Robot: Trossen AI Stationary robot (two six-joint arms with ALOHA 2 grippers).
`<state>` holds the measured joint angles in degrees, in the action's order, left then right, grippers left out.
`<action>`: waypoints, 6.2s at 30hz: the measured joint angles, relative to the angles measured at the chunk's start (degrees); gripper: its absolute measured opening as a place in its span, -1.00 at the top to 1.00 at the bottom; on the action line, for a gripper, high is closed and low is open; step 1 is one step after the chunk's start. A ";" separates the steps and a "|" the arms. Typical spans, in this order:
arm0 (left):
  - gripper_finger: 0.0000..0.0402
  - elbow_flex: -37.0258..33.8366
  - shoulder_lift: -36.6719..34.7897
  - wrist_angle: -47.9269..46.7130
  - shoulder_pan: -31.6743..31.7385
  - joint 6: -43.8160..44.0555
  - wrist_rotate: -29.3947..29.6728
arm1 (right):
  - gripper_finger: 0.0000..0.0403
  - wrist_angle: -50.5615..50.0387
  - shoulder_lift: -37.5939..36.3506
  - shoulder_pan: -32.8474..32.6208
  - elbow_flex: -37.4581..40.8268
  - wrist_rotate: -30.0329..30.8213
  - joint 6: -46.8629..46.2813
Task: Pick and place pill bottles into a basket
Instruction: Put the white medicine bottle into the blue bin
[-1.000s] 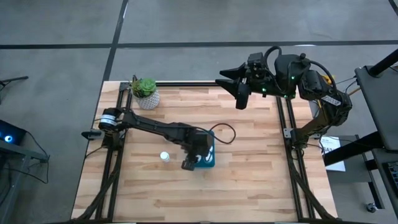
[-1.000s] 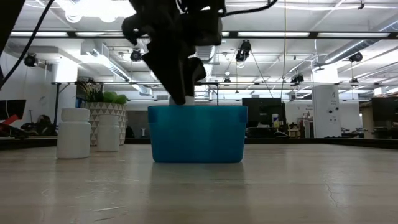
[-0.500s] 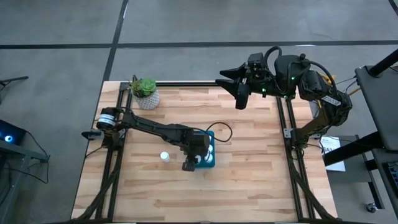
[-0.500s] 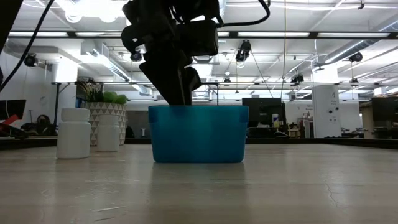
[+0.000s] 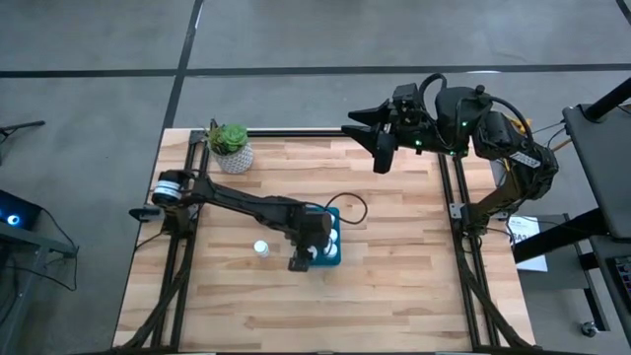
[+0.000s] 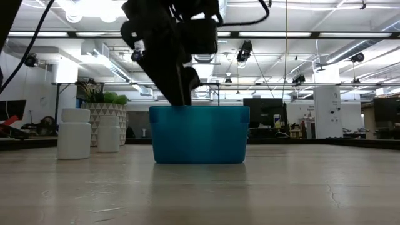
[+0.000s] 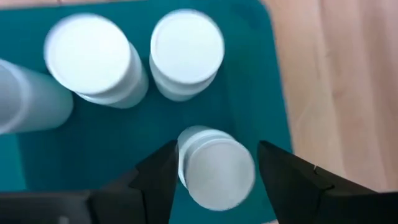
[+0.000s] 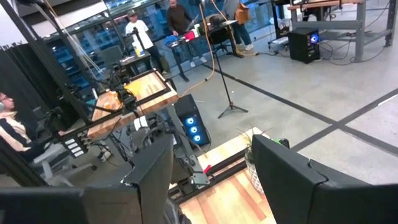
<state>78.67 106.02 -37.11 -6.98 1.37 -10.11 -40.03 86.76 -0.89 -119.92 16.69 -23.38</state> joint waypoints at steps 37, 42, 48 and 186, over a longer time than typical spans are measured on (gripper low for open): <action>0.00 0.48 -31.20 -11.83 0.13 6.91 7.26 | -0.04 6.79 -0.02 0.19 0.92 6.05 7.57; 0.00 0.46 -35.03 -16.31 0.11 7.29 7.45 | -0.04 7.48 -0.01 0.61 1.23 6.05 8.56; 0.00 0.44 -38.15 -21.58 0.11 6.78 7.43 | -0.04 7.58 0.00 1.16 2.06 6.02 8.86; 0.20 -8.05 -25.12 -5.32 0.39 1.61 9.77 | -0.04 7.63 -0.13 -0.37 4.07 5.86 5.97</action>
<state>70.63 80.91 -42.43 -6.59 2.97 -0.34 -32.40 86.63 -1.26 -115.85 22.55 -17.41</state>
